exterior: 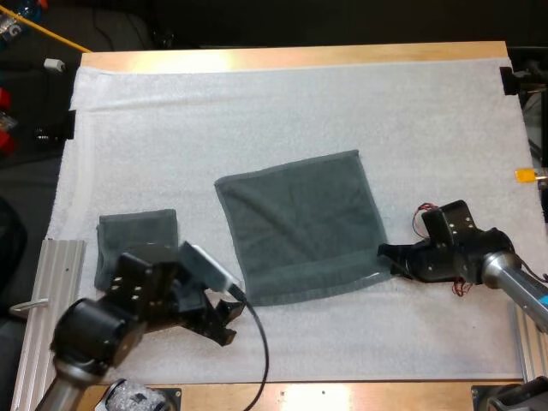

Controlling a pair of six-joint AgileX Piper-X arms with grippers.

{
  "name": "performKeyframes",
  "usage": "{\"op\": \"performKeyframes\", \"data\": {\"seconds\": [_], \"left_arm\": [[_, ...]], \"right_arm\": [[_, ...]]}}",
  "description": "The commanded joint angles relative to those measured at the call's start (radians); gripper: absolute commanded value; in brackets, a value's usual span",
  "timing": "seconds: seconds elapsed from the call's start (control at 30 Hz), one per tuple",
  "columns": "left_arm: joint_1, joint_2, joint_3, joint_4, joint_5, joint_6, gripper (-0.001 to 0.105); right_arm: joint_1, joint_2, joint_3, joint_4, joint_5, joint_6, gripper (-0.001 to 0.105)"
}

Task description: Pick towel from pile, fold and stack

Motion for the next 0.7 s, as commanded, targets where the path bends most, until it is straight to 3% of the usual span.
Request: {"op": "performKeyframes", "data": {"seconds": [0.0, 0.07, 0.27, 0.4, 0.67], "left_arm": [[-0.03, 0.022, -0.002, -0.006, -0.068, 0.013, 0.064], [-0.093, 0.077, -0.002, -0.016, -0.113, 0.024, 0.064], [-0.208, 0.266, -0.002, -0.114, -0.146, 0.022, 0.064], [-0.224, 0.383, -0.002, -0.154, -0.184, 0.02, 0.06], [-0.224, 0.567, -0.002, -0.191, -0.187, -0.002, 0.056]], "right_arm": [[-0.002, -0.013, -0.002, 0.008, 0.006, -0.013, 0.0], [-0.002, -0.018, -0.002, 0.008, 0.006, -0.013, 0.0], [-0.002, -0.018, -0.002, 0.027, 0.006, -0.013, 0.0], [-0.002, -0.018, -0.002, 0.042, 0.006, -0.013, 0.0], [-0.002, -0.018, -0.002, 0.042, 0.006, -0.013, 0.0]]}}
